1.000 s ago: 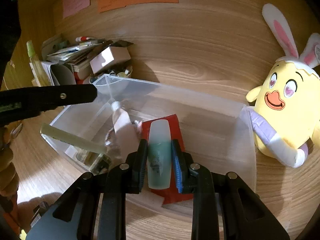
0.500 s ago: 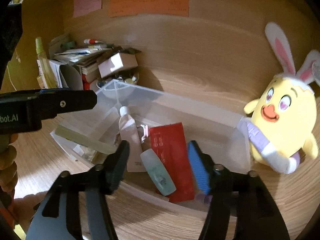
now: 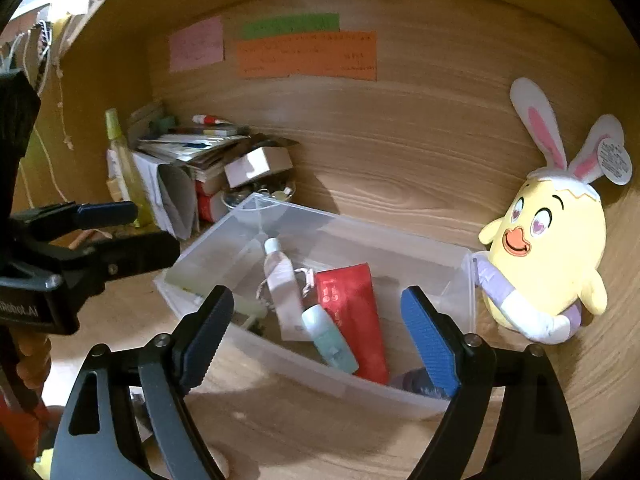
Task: Organize objects
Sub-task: 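Lower the left tool toward the dark spray bottle while the right tool reaches the tape roll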
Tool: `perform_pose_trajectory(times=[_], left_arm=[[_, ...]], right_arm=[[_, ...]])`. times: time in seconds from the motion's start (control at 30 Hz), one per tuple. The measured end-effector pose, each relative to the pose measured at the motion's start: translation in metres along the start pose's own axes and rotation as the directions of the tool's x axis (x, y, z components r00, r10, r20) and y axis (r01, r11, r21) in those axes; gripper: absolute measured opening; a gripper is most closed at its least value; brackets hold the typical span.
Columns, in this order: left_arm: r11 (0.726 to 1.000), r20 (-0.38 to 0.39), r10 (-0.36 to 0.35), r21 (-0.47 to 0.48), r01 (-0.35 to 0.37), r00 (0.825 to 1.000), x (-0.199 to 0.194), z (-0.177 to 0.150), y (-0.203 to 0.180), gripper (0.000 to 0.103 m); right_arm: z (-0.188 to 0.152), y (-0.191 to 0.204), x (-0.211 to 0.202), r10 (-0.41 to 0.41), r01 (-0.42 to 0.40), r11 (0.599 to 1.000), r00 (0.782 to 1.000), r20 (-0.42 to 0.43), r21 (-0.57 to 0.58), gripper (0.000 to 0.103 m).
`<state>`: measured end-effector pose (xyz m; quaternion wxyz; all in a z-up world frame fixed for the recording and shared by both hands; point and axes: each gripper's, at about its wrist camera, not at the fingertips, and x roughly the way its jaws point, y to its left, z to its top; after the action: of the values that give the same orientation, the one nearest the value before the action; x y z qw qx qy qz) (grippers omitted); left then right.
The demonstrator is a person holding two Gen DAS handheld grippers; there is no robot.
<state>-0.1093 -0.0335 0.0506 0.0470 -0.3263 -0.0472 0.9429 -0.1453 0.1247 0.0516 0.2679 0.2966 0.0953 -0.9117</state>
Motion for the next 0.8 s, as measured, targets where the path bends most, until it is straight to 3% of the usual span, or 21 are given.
perform_pose_trajectory(times=[0.3, 0.47, 0.8], left_arm=[[1.000, -0.057, 0.004, 0.024, -0.003, 0.998, -0.012, -0.030, 0.005, 0.096], [0.999, -0.080, 0.041, 0.018, -0.039, 0.996, -0.017, -0.046, 0.013, 0.096], [0.998, -0.119, 0.046, -0.025, -0.050, 0.992, -0.022, -0.074, 0.020, 0.096]], right_arm=[[-0.016, -0.003, -0.020, -0.001, 0.001, 1.000, 1.000, -0.004, 0.031, 0.085], [-0.024, -0.002, -0.029, 0.034, -0.033, 0.997, 0.999, -0.002, 0.063, 0.086], [-0.052, 0.015, -0.021, 0.104, -0.098, 0.992, 0.992, -0.068, 0.085, 0.088]])
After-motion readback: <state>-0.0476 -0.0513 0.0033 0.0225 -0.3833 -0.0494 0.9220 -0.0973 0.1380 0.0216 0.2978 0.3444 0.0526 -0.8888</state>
